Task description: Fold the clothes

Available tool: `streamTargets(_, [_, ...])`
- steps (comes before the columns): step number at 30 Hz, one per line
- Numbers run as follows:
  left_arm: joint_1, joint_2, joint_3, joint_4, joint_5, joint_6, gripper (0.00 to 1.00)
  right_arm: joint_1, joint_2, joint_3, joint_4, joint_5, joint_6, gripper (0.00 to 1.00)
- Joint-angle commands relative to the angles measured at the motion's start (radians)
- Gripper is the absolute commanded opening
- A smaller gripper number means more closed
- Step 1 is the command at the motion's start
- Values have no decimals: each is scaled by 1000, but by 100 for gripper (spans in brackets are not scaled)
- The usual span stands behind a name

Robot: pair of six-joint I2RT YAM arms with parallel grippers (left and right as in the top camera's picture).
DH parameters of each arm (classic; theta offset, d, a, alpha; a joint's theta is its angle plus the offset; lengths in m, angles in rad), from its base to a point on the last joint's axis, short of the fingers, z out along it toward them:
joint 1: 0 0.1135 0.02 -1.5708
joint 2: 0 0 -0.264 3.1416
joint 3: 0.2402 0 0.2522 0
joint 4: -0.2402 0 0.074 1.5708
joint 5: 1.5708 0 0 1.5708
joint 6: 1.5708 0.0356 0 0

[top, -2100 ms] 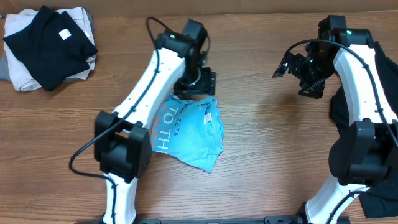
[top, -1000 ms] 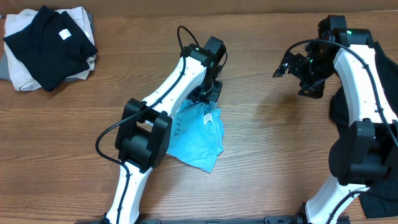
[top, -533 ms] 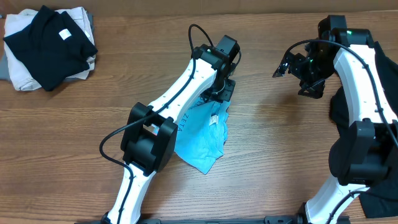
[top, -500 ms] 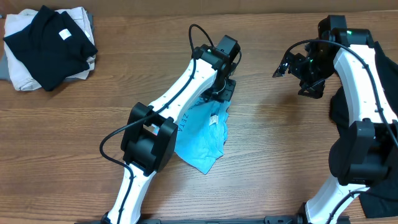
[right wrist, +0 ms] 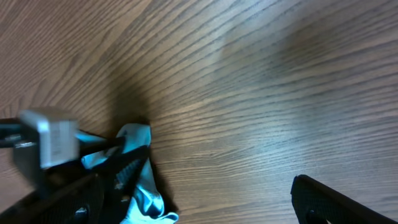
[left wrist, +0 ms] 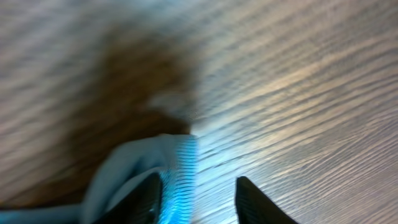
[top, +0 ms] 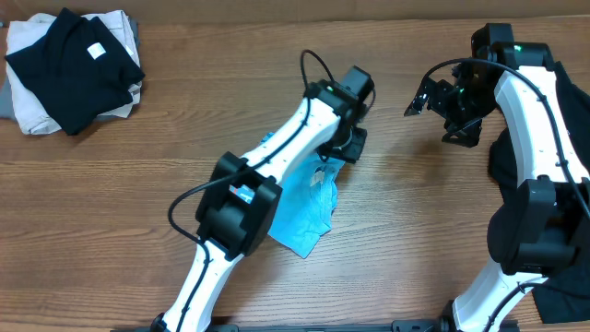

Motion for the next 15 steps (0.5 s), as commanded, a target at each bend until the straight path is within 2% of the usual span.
streamTargets(1, [-31,49,5,7,34,-6,43,-1,-21,-5,0,0,-7,100])
streamTargets(7, [-52,52,22,-10,45,-1,36,-1,-21,-5,-10,0,-7,100])
streamTargets(10, [-42,35,77,-47,44,15,39,-1,-21,-5,-10,0,-7,100])
streamTargets(12, [-28,23,138,-86,43,39,51,-1,-21,-5,-10,0,-7,100])
streamTargets(14, [-15,16,214,-134,43,72,67,-1,-21,-5,-10,0,-7,100])
streamTargets(15, [-7,13,256,-161,42,82,79,-1,-21,-5,-10,0,-7,100])
